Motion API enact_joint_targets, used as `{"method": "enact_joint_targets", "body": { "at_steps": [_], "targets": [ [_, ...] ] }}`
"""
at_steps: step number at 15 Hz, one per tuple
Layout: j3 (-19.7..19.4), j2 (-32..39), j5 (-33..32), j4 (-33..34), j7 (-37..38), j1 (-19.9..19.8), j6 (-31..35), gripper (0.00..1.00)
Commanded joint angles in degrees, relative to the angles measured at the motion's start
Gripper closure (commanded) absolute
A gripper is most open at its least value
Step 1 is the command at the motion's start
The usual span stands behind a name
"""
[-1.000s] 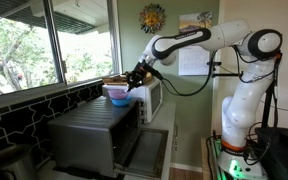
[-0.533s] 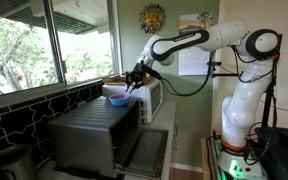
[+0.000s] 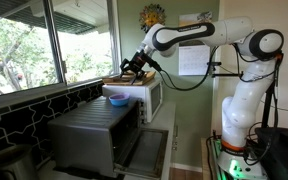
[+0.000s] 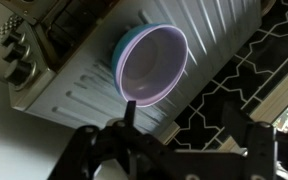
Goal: Remove the two bowls from the toaster oven and stack them together on top of the oven
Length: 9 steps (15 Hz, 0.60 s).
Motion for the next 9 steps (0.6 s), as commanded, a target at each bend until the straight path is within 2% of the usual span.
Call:
{"method": "enact_joint_targets", "body": {
  "at_steps": [1,6,9],
  "targets": [
    [1.0,-3.2,-5.4,2.8,-0.1,0.0,-10.6,0.0],
    [3.4,-6.7,-15.1,7.4,-2.8,-0.1,-27.4,0.0],
    [5.0,-8.1,-19.1,8.7,-7.6,0.7,-31.8,0.0]
  ]
}}
